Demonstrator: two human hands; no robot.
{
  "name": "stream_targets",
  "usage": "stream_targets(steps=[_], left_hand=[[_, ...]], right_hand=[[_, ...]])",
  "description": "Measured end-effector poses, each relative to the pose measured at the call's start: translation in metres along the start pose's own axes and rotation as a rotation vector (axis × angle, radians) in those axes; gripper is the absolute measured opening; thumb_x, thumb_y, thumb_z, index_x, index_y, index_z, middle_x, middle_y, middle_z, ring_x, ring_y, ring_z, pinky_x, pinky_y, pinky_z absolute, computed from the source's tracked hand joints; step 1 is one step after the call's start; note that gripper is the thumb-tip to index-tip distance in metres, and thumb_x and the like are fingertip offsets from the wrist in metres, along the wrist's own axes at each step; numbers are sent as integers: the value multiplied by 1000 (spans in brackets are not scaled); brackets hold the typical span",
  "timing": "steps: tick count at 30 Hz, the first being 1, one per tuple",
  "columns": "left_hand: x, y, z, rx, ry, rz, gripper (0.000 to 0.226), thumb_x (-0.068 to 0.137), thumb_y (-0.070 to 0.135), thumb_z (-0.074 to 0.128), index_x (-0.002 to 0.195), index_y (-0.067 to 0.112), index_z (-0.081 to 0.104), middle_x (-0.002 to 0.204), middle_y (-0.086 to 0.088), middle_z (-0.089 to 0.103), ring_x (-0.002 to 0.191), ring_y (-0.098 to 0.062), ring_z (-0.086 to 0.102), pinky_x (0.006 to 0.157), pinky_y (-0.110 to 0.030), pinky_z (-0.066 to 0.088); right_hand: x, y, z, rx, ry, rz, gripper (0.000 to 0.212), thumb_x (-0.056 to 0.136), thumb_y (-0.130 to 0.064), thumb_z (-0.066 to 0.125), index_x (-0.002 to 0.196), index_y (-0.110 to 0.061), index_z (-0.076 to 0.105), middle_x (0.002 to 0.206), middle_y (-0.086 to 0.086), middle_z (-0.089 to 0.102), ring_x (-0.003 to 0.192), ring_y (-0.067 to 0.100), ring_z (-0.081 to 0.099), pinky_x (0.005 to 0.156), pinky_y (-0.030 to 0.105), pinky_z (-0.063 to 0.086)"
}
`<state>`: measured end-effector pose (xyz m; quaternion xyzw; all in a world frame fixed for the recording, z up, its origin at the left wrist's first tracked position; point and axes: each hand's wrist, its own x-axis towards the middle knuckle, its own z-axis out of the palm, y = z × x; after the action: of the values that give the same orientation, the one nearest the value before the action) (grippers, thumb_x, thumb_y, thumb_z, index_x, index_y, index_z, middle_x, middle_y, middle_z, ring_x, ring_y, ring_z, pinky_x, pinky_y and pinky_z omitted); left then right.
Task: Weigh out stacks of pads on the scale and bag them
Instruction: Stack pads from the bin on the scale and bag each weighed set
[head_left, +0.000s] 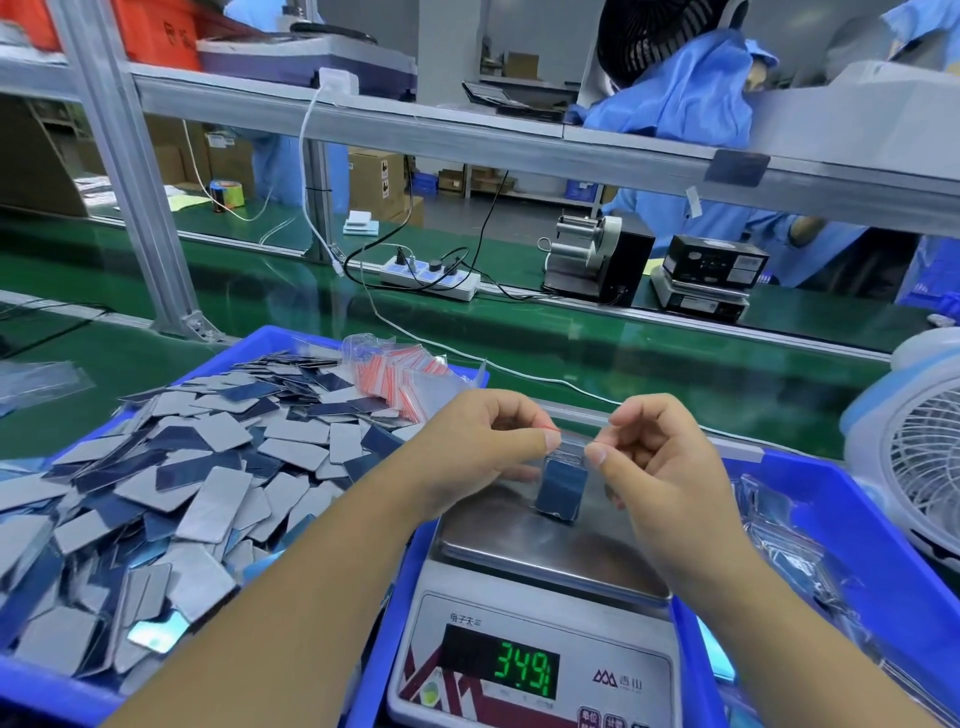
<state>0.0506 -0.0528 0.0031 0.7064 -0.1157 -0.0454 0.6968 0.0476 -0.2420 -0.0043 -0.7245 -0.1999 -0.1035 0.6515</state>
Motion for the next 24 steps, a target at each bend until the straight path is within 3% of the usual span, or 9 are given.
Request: stream_targets(steps=[3, 7, 11, 15, 19, 24], left_hand=[[1, -2, 1, 65, 28, 30, 6, 76, 25, 73, 76, 19, 72, 81, -8, 65, 81, -22, 61, 92, -51, 56], [2, -4, 3, 138, 43, 50, 5, 76, 28, 70, 76, 23, 71, 75, -1, 61, 71, -16, 53, 76, -37, 48], [0, -3, 6, 141, 15, 54, 6, 76, 26, 69, 76, 21, 71, 72, 0, 61, 70, -14, 54, 72, -31, 47], [-1, -1, 9, 188, 18, 114, 9, 77, 25, 70, 77, 17, 72, 87, -22, 68, 76, -19, 57, 75, -41, 50], [0, -2, 7, 213, 6, 193, 4, 79, 23, 69, 77, 20, 71, 83, 0, 68, 78, -15, 59, 79, -39, 52], [2, -4, 5, 197, 16, 199, 5, 78, 23, 69, 75, 26, 71, 82, 6, 68, 78, -13, 59, 79, -36, 51]], right_hand=[[0, -1, 0, 14, -14, 10, 25, 76, -18, 69, 88, -37, 59, 76, -3, 63, 64, 13, 54, 58, 27, 44], [-2, -1, 4, 55, -35, 64, 24, 74, -17, 69, 89, -35, 62, 76, -3, 66, 62, 12, 55, 54, 25, 45], [-3, -2, 3, 61, -38, 56, 27, 77, -9, 71, 87, -32, 62, 75, -3, 66, 64, 11, 56, 56, 21, 46], [-2, -3, 5, 81, -40, 55, 26, 73, -14, 70, 84, -36, 62, 73, -3, 65, 63, 10, 56, 55, 18, 45], [-1, -4, 6, 111, -42, 62, 24, 72, -14, 71, 85, -32, 62, 71, -1, 66, 62, 9, 57, 53, 18, 44], [-3, -7, 2, 106, -33, 52, 27, 76, -8, 72, 88, -30, 62, 68, 0, 65, 56, 11, 52, 51, 25, 44]])
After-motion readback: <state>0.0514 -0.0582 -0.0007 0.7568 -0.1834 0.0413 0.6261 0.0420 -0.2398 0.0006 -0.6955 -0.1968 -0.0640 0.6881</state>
